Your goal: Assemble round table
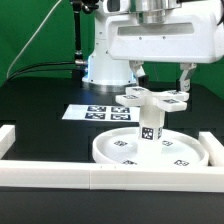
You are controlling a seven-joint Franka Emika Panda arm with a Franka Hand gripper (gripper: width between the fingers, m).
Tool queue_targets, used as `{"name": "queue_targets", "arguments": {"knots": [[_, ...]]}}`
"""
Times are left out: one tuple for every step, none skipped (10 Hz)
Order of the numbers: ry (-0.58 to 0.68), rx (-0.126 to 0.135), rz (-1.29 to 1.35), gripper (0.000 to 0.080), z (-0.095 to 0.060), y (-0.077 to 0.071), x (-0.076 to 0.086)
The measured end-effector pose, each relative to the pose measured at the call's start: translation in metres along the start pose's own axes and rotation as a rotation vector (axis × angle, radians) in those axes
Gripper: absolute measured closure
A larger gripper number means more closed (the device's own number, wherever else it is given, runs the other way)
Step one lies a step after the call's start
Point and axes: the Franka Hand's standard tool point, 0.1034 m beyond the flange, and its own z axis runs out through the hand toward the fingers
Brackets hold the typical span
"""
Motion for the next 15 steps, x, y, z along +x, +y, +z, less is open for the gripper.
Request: {"name": "queue_targets", "arguments": {"knots": [[0.001,-0.023,-0.142,0.015,-0.001,0.002,0.001],[0.011,-0.042,-0.279,0.015,-0.002,0.001,0.003],[0.019,-0.059,-0.379,0.015,-0.002,-0.001,0.003],[0.03,-0.094,-0.504,0.015,-0.002,-0.005,0.001],[0.033,-0.106,-0.564,0.015,-0.002,-0.008,-0.002],[0.036,-0.105,-0.64,0.015,-0.001,-0.009,-0.002],[0.032,-0.107,-0.716,0.015,-0.002,-0.008,-0.001],[0.029,-0.108,-0.777,0.015,-0.002,-0.007,-0.001],[0.026,-0.119,-0.865,0.015,-0.002,-0.007,0.0],[0.021,-0.15,-1.029,0.015,-0.001,-0.005,0.001],[0.011,-0.156,-1.124,0.015,0.0,-0.003,0.002],[-0.005,-0.163,-1.246,0.015,0.0,-0.001,0.004],[-0.006,-0.164,-1.3,0.015,-0.001,-0.001,0.004],[-0.007,-0.164,-1.348,0.015,-0.002,0.0,0.005],[-0.014,-0.166,-1.407,0.015,-0.001,0.001,0.006]]}}
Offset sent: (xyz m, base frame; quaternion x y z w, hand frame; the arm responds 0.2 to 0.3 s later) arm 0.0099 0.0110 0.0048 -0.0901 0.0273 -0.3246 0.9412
